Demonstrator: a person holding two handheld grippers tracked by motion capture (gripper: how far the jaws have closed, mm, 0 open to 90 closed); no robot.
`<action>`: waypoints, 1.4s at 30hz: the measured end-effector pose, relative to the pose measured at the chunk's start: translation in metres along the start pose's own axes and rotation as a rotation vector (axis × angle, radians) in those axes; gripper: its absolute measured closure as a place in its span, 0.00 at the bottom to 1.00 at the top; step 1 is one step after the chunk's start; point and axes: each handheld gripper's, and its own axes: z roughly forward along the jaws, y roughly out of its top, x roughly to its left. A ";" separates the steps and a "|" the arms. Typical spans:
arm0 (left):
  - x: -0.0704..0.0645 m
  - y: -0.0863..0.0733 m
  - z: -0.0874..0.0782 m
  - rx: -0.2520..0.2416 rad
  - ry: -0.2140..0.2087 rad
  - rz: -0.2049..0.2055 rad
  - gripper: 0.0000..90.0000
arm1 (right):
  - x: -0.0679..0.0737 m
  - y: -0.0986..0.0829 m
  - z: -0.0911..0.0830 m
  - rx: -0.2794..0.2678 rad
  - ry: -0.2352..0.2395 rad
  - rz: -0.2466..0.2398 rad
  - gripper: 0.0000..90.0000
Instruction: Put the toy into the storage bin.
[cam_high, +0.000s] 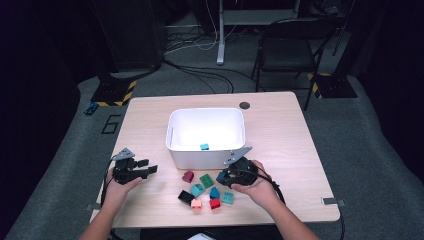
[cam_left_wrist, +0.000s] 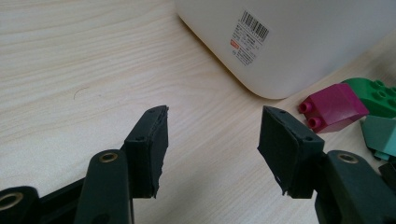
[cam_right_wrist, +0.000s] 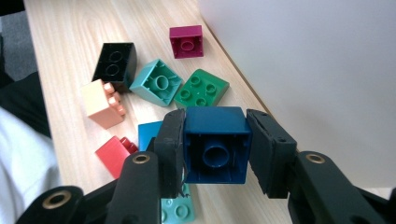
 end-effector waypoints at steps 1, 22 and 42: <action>0.000 0.000 0.000 0.000 0.000 0.001 0.47 | 0.000 0.001 -0.003 0.004 0.002 0.004 0.65; 0.000 0.000 0.000 -0.008 0.005 0.001 0.47 | -0.003 0.046 -0.060 -0.029 0.057 -0.026 0.65; 0.000 0.000 0.000 -0.007 0.003 0.002 0.47 | -0.021 0.089 -0.078 -0.043 0.049 -0.024 0.65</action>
